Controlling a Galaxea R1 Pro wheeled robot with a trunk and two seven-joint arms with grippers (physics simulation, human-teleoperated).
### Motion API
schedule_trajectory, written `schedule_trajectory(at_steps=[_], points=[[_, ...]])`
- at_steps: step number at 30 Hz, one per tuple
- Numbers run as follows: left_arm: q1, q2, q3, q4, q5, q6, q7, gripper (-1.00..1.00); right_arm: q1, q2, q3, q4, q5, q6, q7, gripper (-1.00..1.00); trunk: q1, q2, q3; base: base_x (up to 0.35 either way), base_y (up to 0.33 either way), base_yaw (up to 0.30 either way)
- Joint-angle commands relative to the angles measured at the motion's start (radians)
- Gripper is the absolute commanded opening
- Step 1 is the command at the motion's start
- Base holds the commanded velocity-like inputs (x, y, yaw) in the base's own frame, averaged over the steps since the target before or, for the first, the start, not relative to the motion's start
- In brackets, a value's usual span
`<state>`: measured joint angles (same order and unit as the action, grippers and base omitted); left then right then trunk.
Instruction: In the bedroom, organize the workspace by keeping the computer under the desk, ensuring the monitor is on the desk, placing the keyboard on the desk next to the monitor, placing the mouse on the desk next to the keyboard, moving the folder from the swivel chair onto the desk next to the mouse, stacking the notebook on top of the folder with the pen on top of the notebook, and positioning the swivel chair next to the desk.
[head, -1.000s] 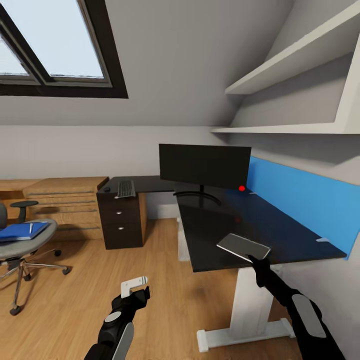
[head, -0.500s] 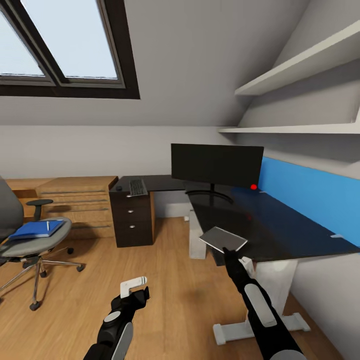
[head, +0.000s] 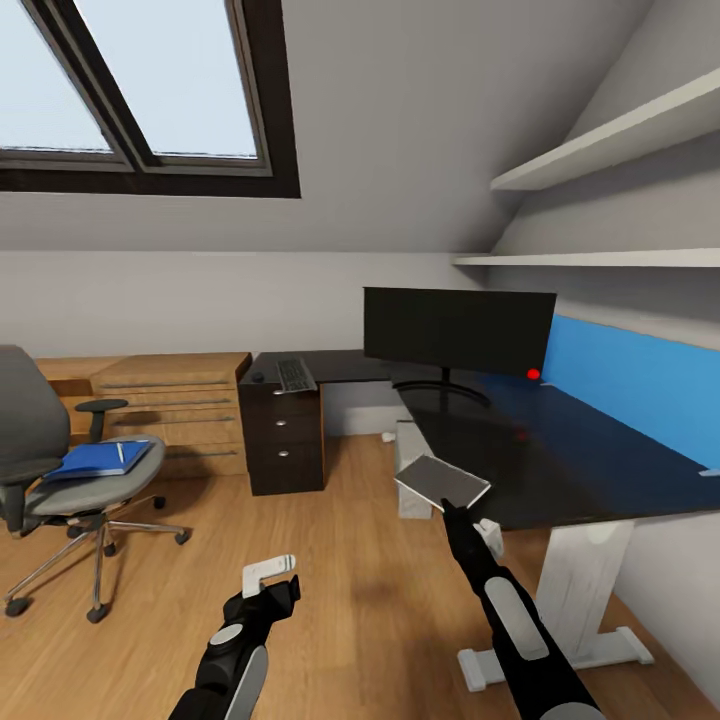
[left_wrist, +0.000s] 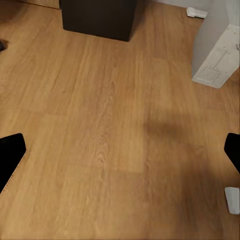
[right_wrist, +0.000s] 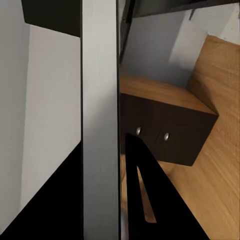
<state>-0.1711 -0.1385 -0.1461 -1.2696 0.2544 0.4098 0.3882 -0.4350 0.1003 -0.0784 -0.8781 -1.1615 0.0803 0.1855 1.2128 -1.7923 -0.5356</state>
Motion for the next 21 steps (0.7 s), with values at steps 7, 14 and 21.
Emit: schedule_trajectory(at_steps=[7,14,21], points=[[-0.001,0.0,0.0,-0.001,0.013,-0.001,0.007,1.0,-0.001,0.001,-0.006,0.001,-0.012,0.009,0.014,-1.0,0.0,-0.001,-0.001,0.184,0.089,0.0],[-0.001,0.0,0.002,0.002,0.013,0.0,0.009,1.0,-0.001,0.001,-0.006,0.001,-0.012,0.009,0.014,-1.0,0.0,-0.001,-0.001,0.299,0.136,0.0],[-0.001,0.0,0.002,0.002,0.013,0.0,0.009,1.0,-0.001,0.002,-0.005,0.002,-0.012,0.008,0.013,-1.0,0.0,-0.001,-0.001,0.308,0.114,0.014]])
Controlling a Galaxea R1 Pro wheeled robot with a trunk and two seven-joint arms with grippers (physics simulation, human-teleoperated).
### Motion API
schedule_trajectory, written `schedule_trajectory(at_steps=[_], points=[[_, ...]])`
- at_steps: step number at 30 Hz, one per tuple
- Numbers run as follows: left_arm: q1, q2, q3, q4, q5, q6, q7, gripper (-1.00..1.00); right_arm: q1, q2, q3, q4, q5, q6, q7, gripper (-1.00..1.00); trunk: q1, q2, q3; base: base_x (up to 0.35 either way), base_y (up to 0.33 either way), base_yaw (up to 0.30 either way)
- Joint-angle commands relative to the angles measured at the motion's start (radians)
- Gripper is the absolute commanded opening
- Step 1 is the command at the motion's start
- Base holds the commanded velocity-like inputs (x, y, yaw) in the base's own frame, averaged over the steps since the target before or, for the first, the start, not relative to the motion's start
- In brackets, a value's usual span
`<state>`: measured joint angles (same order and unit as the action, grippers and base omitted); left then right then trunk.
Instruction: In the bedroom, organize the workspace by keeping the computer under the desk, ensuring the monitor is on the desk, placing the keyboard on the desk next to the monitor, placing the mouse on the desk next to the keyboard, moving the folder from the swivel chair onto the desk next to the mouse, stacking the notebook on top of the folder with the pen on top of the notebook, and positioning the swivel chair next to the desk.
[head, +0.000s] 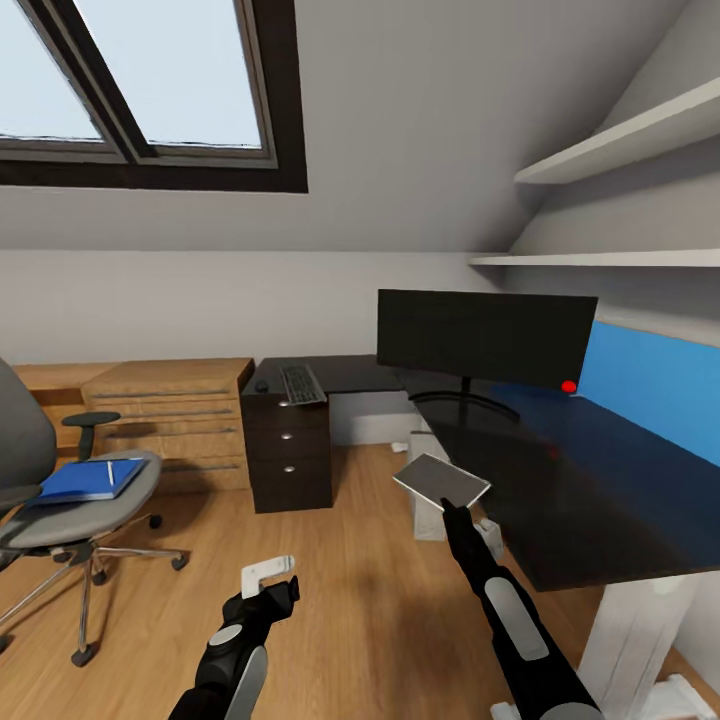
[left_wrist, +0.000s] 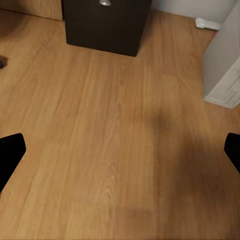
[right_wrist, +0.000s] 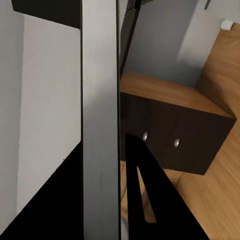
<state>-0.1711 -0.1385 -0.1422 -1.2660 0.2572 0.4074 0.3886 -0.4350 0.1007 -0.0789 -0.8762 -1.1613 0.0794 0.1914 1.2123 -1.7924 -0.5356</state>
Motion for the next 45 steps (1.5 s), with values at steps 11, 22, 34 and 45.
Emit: schedule_trajectory(at_steps=[11,22,34,45], points=[[-0.001,-0.001,-0.006,-0.001,0.008,0.001,0.015,1.0,-0.001,0.003,-0.004,0.0,-0.012,0.008,0.003,-1.0,-0.019,0.034,0.015,0.312,0.11,0.226],[-0.001,0.0,-0.007,-0.001,0.007,0.0,0.014,1.0,-0.001,0.001,-0.004,0.0,-0.011,0.009,0.01,-1.0,-0.061,0.111,0.049,0.312,0.145,0.14],[-0.001,0.0,-0.007,-0.002,0.007,-0.001,0.011,1.0,-0.001,-0.003,-0.006,-0.001,-0.013,0.01,0.012,-1.0,-0.103,0.188,0.083,0.312,0.155,0.008],[-0.001,0.0,-0.008,-0.002,0.005,-0.001,0.012,1.0,-0.001,-0.029,-0.032,-0.003,-0.02,0.01,0.008,-1.0,-0.103,0.188,0.083,0.32,0.015,0.0]])
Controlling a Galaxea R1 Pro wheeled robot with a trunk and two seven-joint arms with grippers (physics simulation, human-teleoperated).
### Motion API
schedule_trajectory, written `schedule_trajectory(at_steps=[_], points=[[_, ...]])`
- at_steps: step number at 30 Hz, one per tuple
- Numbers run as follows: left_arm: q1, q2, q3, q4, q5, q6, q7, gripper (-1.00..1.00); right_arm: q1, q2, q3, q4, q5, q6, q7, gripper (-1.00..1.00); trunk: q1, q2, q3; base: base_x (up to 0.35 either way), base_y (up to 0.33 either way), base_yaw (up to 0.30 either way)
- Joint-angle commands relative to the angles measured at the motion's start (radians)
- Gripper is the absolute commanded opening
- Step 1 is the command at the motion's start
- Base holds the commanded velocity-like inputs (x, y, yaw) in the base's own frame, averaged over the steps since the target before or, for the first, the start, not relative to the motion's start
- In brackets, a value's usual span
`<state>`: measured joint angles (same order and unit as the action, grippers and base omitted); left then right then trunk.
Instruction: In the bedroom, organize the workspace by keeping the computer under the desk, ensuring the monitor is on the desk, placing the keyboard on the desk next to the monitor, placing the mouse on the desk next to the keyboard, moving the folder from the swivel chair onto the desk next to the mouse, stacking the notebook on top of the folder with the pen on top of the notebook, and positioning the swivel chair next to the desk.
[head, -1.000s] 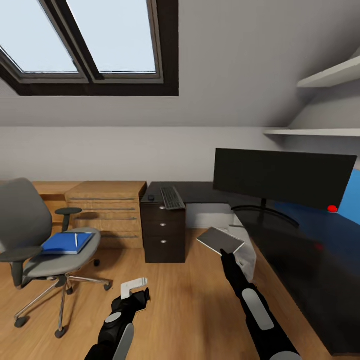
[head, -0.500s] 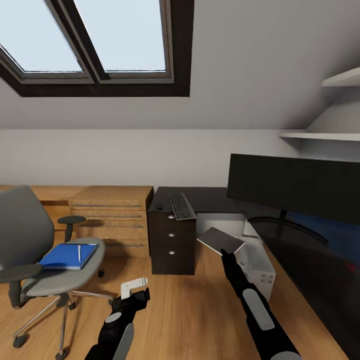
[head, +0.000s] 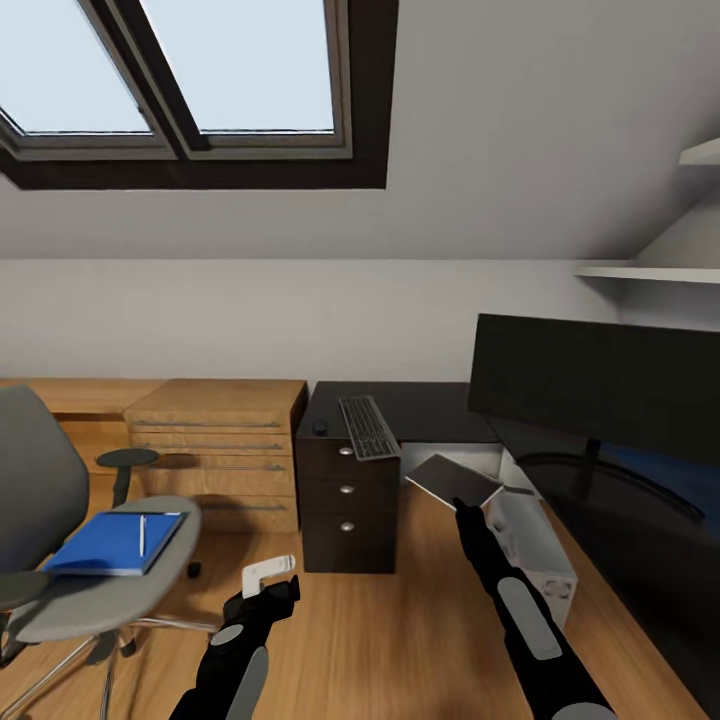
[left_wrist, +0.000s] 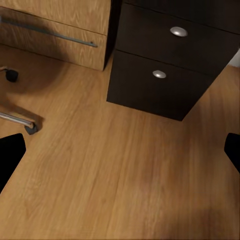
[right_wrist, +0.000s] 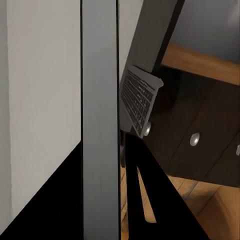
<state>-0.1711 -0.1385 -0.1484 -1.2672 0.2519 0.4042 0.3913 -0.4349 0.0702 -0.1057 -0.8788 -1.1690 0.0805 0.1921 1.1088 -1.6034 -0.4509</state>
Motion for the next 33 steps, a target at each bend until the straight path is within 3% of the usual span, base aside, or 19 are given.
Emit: schedule_trajectory(at_steps=[1,9,13,33], points=[[-0.001,0.0,-0.002,-0.001,0.01,0.002,0.009,1.0,-0.001,0.0,-0.017,0.0,-0.013,0.009,0.007,-1.0,0.001,-0.001,-0.001,0.321,0.001,0.0],[-0.001,0.0,-0.002,-0.001,0.011,0.002,0.009,1.0,-0.001,0.0,-0.101,0.001,-0.014,0.015,0.003,-1.0,0.001,-0.001,-0.001,0.321,0.0,0.0],[-0.001,0.0,-0.002,-0.001,0.011,0.002,0.009,1.0,-0.001,0.0,-0.117,0.001,-0.015,0.015,0.002,-1.0,0.001,-0.001,-0.001,0.321,0.0,0.0],[-0.001,0.0,-0.001,-0.001,0.012,0.002,0.009,1.0,-0.001,-0.003,-0.124,0.001,-0.014,0.019,-0.017,-1.0,0.001,-0.001,-0.001,0.321,0.0,0.0]])
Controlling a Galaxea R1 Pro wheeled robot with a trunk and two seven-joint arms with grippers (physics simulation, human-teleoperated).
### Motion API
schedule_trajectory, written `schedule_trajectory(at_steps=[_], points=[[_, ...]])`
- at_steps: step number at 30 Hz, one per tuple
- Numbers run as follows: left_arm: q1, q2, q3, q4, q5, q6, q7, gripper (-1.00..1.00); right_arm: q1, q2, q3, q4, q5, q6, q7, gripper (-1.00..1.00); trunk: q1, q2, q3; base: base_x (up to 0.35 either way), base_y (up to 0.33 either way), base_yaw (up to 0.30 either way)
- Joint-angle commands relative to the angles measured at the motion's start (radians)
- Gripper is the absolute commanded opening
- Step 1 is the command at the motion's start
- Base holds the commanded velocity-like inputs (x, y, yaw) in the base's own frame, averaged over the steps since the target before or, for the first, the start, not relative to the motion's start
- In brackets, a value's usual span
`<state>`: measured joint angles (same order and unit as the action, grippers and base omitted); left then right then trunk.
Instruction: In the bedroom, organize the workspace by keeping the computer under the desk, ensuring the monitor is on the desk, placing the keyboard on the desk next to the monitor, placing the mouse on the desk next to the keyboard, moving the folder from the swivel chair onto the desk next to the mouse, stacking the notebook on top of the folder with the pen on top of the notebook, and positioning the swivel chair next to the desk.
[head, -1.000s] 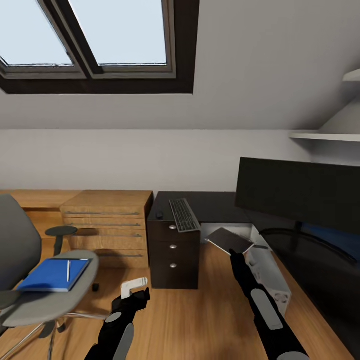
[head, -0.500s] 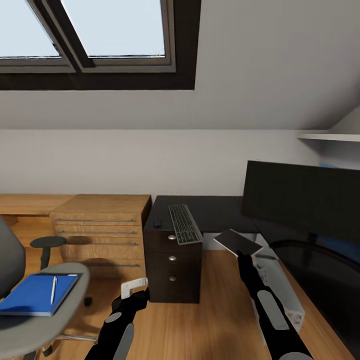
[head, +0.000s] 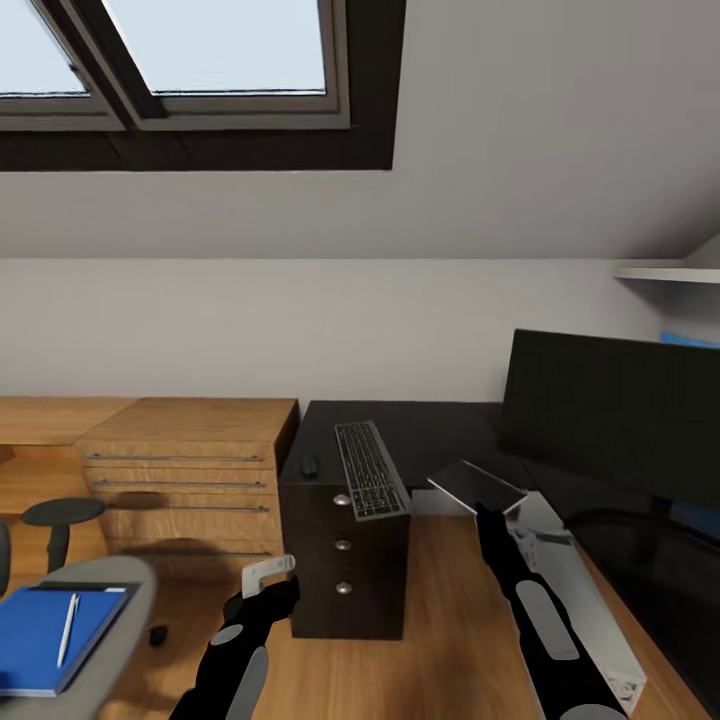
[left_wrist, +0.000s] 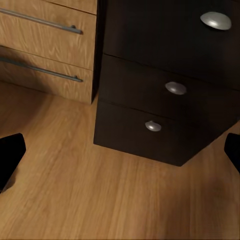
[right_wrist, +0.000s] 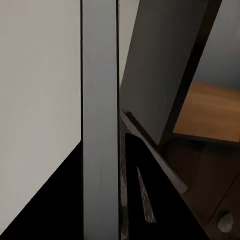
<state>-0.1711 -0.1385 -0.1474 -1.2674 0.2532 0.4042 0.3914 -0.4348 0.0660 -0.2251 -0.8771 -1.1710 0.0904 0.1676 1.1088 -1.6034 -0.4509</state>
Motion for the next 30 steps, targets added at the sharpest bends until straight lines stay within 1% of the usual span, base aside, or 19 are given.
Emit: schedule_trajectory(at_steps=[1,5,9,24,29,30], points=[[-0.001,0.0,-0.002,-0.001,0.01,0.002,0.009,1.0,-0.001,0.001,-0.005,0.0,-0.012,0.009,0.007,-1.0,0.001,-0.001,-0.001,0.321,0.0,0.0],[-0.001,0.0,-0.002,-0.005,0.01,0.002,0.01,1.0,-0.001,-0.003,-0.006,0.006,-0.012,0.009,0.007,-1.0,0.001,-0.001,-0.001,0.321,0.0,0.0],[-0.001,0.0,-0.002,-0.009,0.01,0.001,0.01,1.0,-0.001,-0.009,-0.007,0.042,-0.012,0.009,0.007,-1.0,0.001,-0.001,-0.001,0.321,0.0,0.0],[-0.001,0.0,-0.002,-0.009,0.011,0.001,0.01,1.0,-0.001,-0.01,-0.007,0.046,-0.012,0.009,0.007,-1.0,0.001,-0.001,-0.001,0.32,0.0,0.0],[-0.001,0.0,-0.002,-0.011,0.011,0.002,0.008,1.0,-0.001,-0.01,-0.007,0.045,-0.012,0.009,0.007,-1.0,0.001,-0.001,-0.001,0.115,0.0,0.0],[-0.001,0.0,0.0,-0.025,0.013,0.004,0.01,1.0,-0.001,-0.01,-0.007,0.045,-0.012,0.009,0.007,-1.0,0.001,-0.001,-0.001,0.01,0.0,0.0]])
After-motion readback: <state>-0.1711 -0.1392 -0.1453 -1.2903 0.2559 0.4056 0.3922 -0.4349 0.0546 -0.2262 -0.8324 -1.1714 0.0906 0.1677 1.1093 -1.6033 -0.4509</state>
